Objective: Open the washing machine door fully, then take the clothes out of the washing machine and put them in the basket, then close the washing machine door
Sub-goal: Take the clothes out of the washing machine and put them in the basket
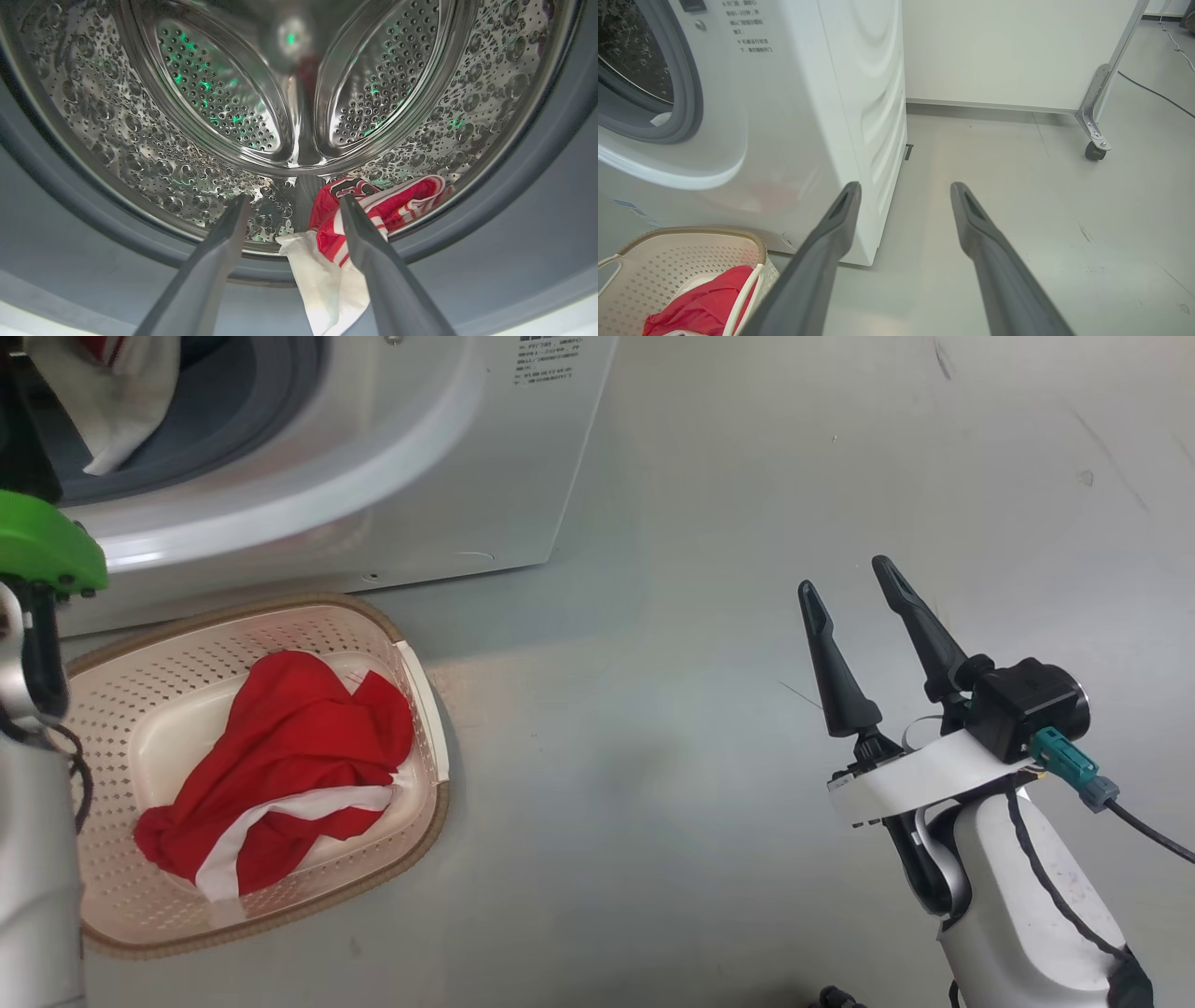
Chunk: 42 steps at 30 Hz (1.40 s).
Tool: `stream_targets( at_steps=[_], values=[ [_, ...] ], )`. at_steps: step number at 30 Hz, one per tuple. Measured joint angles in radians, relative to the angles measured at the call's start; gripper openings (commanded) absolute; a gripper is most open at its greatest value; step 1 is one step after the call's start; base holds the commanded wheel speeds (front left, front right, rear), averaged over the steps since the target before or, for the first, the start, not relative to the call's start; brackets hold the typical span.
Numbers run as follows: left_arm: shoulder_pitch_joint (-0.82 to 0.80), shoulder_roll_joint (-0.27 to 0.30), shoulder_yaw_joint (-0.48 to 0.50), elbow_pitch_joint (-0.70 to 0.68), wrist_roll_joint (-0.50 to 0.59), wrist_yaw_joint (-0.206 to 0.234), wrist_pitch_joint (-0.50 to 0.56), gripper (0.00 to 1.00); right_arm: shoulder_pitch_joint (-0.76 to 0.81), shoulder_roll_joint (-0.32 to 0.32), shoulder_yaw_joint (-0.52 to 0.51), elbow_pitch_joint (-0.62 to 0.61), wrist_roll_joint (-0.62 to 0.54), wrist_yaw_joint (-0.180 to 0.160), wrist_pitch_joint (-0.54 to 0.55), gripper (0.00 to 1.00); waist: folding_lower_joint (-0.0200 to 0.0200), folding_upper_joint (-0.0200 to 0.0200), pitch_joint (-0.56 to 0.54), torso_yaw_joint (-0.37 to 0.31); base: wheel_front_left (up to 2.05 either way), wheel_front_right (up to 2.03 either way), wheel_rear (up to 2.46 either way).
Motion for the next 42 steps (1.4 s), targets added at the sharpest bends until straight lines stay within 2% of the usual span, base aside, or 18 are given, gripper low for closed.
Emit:
stream_targets(
  at_steps=[4, 14, 22, 29, 42],
  values=[
    [-0.082, 0.012, -0.001, 0.040, -0.014, -0.015, 0.066, 1.00, -0.015, 0.000, -0.001, 0.000, 0.002, 0.001, 0.000, 1.00, 0.0000, 0.0000, 0.029, -0.015, 0.00, 0.00, 0.00],
    [-0.234, -0.004, -0.015, 0.192, -0.085, -0.036, 0.241, 1.00, -0.042, 0.001, 0.004, -0.004, 0.002, 0.001, 0.000, 1.00, 0.0000, 0.0000, 0.087, -0.032, 0.00, 0.00, 0.00],
    [-0.321, 0.015, -0.036, 0.264, -0.074, -0.053, 0.282, 1.00, -0.051, 0.002, 0.020, 0.003, 0.002, 0.004, 0.000, 1.00, 0.0000, 0.0000, 0.109, -0.038, 0.00, 0.00, 0.00],
    [-0.379, 0.010, -0.081, 0.315, -0.070, -0.105, 0.289, 1.00, -0.053, 0.003, 0.031, 0.012, 0.003, 0.006, 0.000, 1.00, 0.0000, 0.0000, 0.119, -0.043, 0.00, 0.00, 0.00],
    [-0.448, 0.020, -0.098, 0.443, -0.073, -0.142, 0.343, 1.00, -0.060, 0.005, 0.049, 0.016, 0.022, 0.009, 0.000, 1.00, 0.0000, 0.0000, 0.135, -0.057, 0.00, 0.00, 0.00]
  ],
)
